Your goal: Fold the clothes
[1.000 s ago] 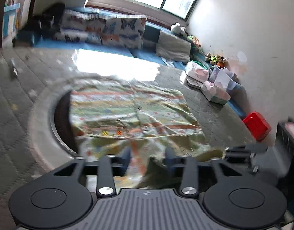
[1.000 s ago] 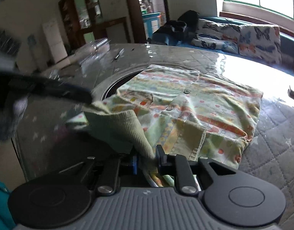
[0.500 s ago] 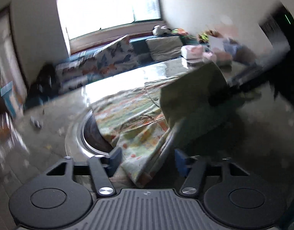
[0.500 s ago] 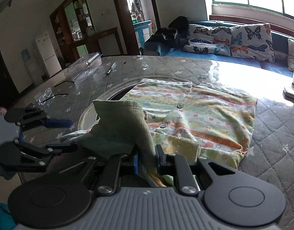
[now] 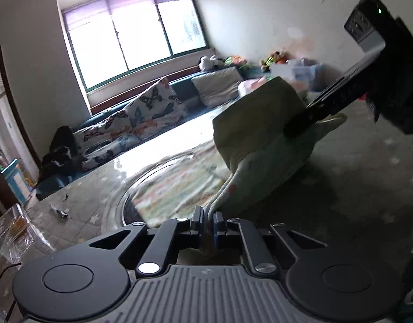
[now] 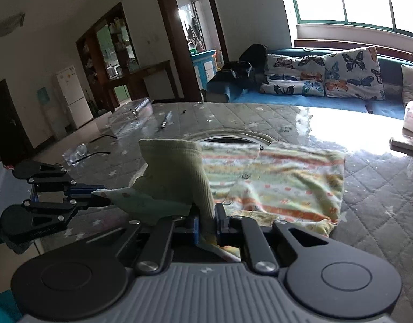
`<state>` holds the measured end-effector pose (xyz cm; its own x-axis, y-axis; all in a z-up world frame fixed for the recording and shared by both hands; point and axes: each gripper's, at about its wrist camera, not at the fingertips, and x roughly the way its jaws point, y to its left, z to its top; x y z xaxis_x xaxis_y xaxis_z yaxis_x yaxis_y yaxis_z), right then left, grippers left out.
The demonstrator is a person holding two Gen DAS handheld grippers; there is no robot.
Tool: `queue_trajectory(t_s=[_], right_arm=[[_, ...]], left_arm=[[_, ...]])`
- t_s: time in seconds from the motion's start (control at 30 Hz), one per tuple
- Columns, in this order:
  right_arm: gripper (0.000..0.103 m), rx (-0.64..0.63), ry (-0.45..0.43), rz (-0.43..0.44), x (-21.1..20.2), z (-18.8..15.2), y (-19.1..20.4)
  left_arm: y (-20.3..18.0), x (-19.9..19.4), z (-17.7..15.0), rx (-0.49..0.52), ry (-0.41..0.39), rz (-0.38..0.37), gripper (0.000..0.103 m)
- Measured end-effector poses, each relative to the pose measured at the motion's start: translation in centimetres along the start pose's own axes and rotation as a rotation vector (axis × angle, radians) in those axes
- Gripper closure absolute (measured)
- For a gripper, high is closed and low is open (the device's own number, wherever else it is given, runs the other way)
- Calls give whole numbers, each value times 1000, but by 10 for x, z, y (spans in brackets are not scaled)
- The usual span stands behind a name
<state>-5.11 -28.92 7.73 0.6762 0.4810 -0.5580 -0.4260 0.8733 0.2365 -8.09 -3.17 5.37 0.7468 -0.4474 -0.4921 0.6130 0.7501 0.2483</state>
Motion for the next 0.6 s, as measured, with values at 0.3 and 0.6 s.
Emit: queue_trajectory(t_s=[0.3,0.6], right_arm=[[93,-64,15,45,-43,-6,18],[94,-99,5,-17,1,40,-2]], left_arm=[[-3,-43,6,-49,-21,-64,95],[36,7,29,-161,2,-11,95]])
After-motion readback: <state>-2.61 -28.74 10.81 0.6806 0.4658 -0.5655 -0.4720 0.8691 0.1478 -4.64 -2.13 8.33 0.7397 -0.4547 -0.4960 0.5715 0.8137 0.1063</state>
